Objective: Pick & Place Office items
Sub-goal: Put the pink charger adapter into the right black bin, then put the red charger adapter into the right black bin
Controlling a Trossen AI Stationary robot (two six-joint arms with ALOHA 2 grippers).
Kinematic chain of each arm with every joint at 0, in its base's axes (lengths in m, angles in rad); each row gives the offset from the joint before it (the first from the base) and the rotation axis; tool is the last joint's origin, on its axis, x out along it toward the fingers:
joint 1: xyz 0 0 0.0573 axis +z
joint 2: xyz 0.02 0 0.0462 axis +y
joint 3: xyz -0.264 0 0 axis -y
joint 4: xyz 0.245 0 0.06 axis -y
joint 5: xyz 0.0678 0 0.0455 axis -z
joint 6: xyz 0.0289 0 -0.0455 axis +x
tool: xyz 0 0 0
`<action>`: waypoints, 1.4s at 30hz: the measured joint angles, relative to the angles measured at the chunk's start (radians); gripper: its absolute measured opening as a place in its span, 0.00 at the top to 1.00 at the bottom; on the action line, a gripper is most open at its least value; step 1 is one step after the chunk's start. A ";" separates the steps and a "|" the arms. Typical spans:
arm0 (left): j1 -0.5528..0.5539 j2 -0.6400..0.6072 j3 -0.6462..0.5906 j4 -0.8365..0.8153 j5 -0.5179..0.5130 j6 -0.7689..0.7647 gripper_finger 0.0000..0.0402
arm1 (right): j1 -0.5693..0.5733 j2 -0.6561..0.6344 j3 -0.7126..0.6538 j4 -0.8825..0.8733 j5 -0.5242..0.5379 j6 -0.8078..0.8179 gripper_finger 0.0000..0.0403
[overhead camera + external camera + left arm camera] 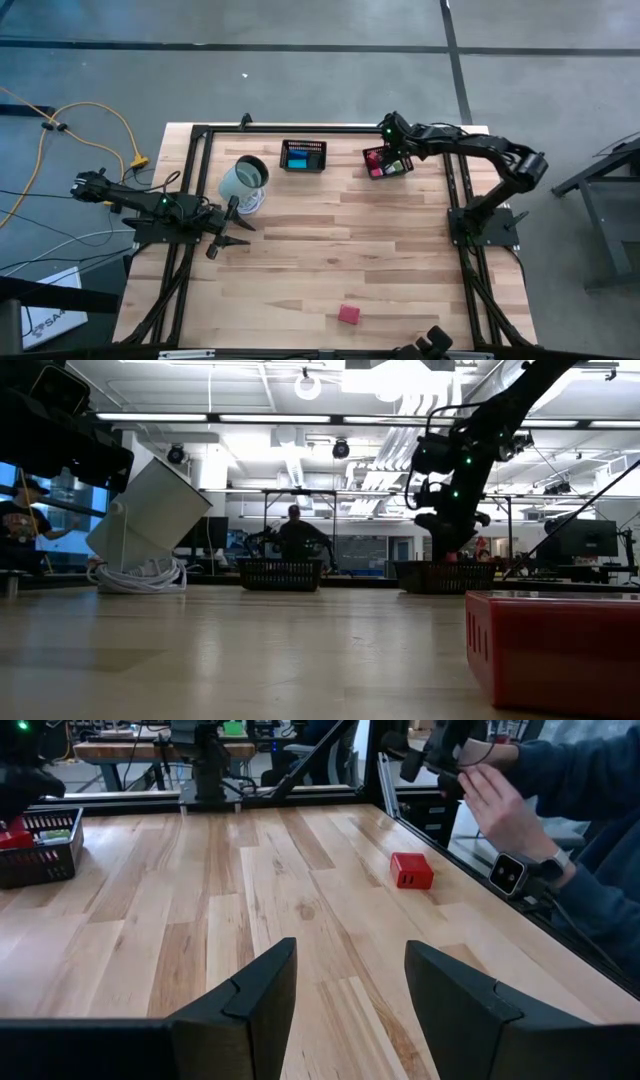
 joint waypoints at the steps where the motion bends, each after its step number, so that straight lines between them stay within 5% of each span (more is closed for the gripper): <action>1: 0.000 0.000 0.000 0.000 0.000 0.000 0.55 | 0.000 0.006 0.000 0.002 0.000 0.004 0.63; 42: 0.000 0.000 0.000 0.000 0.000 0.000 0.55 | 0.000 -0.047 0.000 -0.020 -0.004 0.041 0.57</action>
